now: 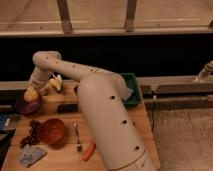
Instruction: Place apple in purple bowl
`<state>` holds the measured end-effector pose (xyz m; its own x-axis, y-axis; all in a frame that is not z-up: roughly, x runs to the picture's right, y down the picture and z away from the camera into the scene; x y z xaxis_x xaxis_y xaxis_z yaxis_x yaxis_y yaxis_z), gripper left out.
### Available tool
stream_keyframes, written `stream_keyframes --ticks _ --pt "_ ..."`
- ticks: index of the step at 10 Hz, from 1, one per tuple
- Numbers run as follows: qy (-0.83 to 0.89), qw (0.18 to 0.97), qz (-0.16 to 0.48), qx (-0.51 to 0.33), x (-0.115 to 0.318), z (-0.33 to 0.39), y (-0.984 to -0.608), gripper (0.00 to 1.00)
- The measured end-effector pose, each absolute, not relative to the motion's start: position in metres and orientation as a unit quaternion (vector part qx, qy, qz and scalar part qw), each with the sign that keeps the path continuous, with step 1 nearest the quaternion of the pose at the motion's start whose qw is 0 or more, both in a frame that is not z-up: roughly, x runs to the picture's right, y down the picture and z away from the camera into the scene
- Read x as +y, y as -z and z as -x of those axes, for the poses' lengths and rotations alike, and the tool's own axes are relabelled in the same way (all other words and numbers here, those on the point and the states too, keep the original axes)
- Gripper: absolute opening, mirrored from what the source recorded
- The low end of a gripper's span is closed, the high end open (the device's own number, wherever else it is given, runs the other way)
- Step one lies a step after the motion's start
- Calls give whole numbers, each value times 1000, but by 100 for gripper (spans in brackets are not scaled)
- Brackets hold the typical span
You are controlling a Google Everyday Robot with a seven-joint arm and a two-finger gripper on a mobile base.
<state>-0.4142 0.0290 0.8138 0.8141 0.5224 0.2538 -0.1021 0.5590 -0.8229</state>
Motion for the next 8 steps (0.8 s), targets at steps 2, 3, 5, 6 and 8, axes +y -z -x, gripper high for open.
stream_keyframes --ticks 2,3,5,6,8 --pt "-172 843 446 -248 35 422 -822 11" --pt "-165 840 453 -251 39 429 -825 21" --pt "-152 836 461 -256 43 441 -828 42" --pt "-147 835 463 -258 44 444 -829 52" --pt "-142 833 465 -263 45 447 -829 73"
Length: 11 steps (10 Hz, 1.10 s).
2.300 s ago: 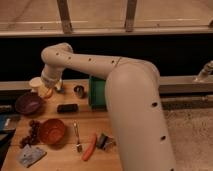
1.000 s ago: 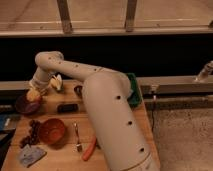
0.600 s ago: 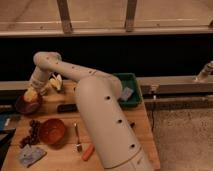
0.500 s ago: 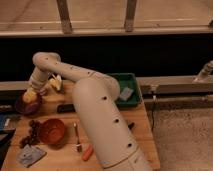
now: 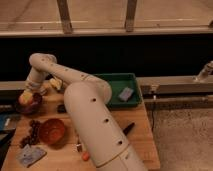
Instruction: Place apple in purple bowl
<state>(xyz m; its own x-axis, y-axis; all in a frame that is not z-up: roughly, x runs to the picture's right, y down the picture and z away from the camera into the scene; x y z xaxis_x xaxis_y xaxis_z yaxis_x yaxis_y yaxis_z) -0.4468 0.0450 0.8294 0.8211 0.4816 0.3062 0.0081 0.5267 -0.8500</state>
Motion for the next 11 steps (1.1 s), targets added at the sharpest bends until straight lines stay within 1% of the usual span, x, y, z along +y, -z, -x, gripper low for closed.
stream_keyframes --ticks 1,2,11 --pt "-142 833 463 -266 45 444 -830 77" --pt "-145 835 460 -267 42 440 -832 78" --pt "-143 834 461 -268 43 443 -830 78"
